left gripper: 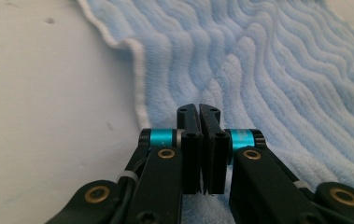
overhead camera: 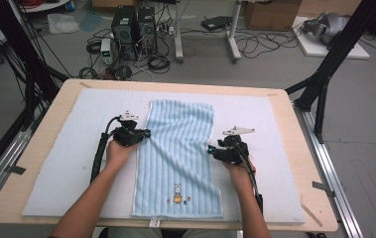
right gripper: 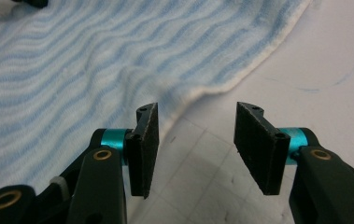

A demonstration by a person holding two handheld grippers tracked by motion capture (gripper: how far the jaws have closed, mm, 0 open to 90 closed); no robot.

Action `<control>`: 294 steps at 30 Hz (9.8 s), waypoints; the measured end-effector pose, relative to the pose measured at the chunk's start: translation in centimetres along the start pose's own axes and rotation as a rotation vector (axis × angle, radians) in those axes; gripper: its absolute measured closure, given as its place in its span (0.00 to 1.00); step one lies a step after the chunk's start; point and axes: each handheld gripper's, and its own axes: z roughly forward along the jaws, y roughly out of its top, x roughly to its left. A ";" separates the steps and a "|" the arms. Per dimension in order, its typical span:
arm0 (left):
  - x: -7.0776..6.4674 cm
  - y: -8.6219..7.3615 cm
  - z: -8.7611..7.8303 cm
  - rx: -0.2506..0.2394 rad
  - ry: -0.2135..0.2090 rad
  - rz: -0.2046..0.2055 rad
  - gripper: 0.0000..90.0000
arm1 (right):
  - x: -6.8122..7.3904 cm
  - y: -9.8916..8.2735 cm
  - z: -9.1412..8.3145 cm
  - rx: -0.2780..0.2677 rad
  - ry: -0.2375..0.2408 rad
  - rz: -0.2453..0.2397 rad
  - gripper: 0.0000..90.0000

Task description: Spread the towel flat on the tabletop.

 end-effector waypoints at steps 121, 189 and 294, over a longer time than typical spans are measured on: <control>-3.9 -6.7 -9.4 -0.211 -0.087 0.055 0.25 | 4.8 -6.3 -6.3 -0.123 -0.095 0.024 0.37; -10.0 -13.1 -14.2 -0.019 -0.271 0.088 0.97 | 10.1 -11.5 -11.1 -0.099 0.014 -0.010 0.97; -2.4 -1.1 -7.0 -0.190 -0.113 0.035 0.30 | 6.1 -8.8 -8.0 -0.052 0.013 0.000 0.81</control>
